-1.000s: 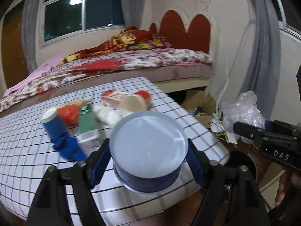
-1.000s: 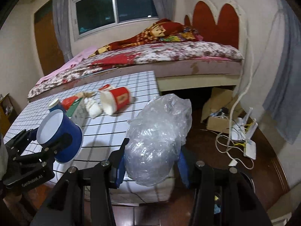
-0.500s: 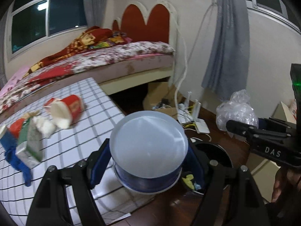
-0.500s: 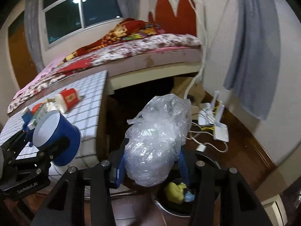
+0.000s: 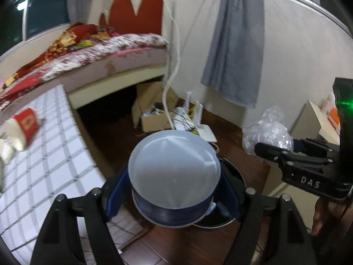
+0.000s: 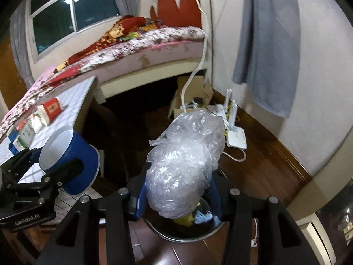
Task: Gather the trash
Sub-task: 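Carry the cup and bag over the black bin and release both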
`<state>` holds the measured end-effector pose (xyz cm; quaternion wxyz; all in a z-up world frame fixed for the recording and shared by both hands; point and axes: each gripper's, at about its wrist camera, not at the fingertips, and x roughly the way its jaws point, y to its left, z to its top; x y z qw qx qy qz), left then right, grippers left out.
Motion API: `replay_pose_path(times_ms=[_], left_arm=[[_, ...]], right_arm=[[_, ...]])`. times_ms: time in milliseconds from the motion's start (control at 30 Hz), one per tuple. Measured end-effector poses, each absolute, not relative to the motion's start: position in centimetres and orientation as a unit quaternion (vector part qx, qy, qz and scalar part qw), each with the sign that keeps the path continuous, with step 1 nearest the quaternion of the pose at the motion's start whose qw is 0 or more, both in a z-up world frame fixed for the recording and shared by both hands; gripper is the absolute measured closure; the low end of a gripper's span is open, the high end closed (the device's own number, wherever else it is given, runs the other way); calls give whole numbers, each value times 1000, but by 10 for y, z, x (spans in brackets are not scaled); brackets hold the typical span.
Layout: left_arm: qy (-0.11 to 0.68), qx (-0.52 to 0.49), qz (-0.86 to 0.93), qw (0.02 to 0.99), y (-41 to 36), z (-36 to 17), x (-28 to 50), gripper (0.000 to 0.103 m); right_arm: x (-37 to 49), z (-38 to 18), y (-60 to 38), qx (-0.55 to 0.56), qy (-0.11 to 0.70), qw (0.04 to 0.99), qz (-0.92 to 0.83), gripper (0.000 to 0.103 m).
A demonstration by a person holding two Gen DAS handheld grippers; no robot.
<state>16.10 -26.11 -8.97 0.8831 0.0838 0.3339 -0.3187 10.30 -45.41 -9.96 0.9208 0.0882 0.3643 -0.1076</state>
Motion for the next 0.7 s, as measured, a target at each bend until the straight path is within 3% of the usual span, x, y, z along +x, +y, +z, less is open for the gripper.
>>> replay_pose_path(times_ms=[567, 600, 633, 700], left_arm=[[440, 81, -356, 820, -320, -173, 188, 25], [447, 82, -355, 817, -324, -178, 191, 24], [453, 83, -353, 814, -327, -183, 193, 16], [472, 64, -353, 805, -327, -192, 198, 13]], right_arm=[[133, -207, -499, 103, 467, 876, -68, 53], [137, -214, -500, 98, 473, 873, -66, 46], [141, -221, -500, 80, 484, 868, -78, 24], [141, -232, -501, 55, 486, 867, -95, 9]])
